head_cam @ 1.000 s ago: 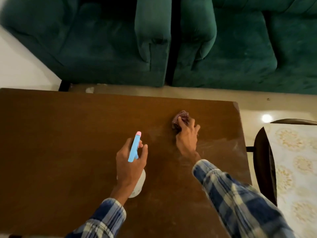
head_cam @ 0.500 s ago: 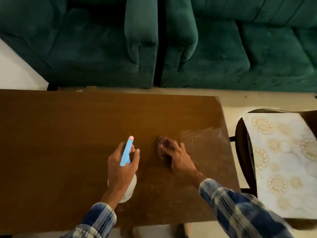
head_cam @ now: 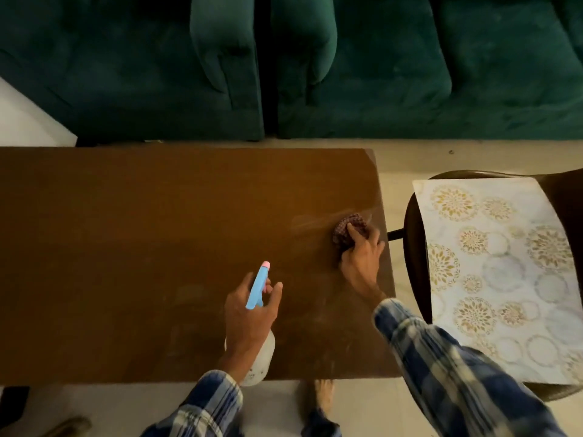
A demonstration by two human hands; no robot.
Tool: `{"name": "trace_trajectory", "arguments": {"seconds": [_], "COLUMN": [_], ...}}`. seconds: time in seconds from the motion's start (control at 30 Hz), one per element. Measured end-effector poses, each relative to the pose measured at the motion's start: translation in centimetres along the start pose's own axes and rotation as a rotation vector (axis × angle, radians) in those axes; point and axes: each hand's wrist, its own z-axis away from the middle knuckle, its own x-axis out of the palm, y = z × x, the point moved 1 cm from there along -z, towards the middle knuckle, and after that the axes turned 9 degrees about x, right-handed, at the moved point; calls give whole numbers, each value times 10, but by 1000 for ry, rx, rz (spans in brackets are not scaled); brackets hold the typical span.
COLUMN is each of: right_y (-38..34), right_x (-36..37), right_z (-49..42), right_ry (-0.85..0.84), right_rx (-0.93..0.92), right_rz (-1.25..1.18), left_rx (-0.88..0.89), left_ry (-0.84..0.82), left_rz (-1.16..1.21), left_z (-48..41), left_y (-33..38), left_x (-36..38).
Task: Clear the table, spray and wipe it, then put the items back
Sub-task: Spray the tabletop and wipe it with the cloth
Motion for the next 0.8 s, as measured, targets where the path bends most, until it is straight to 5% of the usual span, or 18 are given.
{"name": "trace_trajectory", "arguments": {"seconds": [0.1,0.33,0.47,0.63,0.73,0.8], "right_y": [-38,-80,-96,-121,-131,-132], "right_x": [19,121,146,212,223,233], "right_z": [6,113,140,233,238,272], "right_ry": [-10,-298,-176,-356,-240,-256], "right_rx": [-50,-687,-400,-815,-488,-551], "right_rz": [37,435,299,434,312,348], "left_rx": [-9,-17,33,74,111,117], "left_ry": [94,210,250,245,236,225], "left_rz": [-29,-52,-33,-41,-66,-79], "left_z": [9,24,34,54,66,76], "left_y": [-8,-47,-79,-115,-132,-140], "left_x": [-23,-98,-160,-217,-242,-256]}}
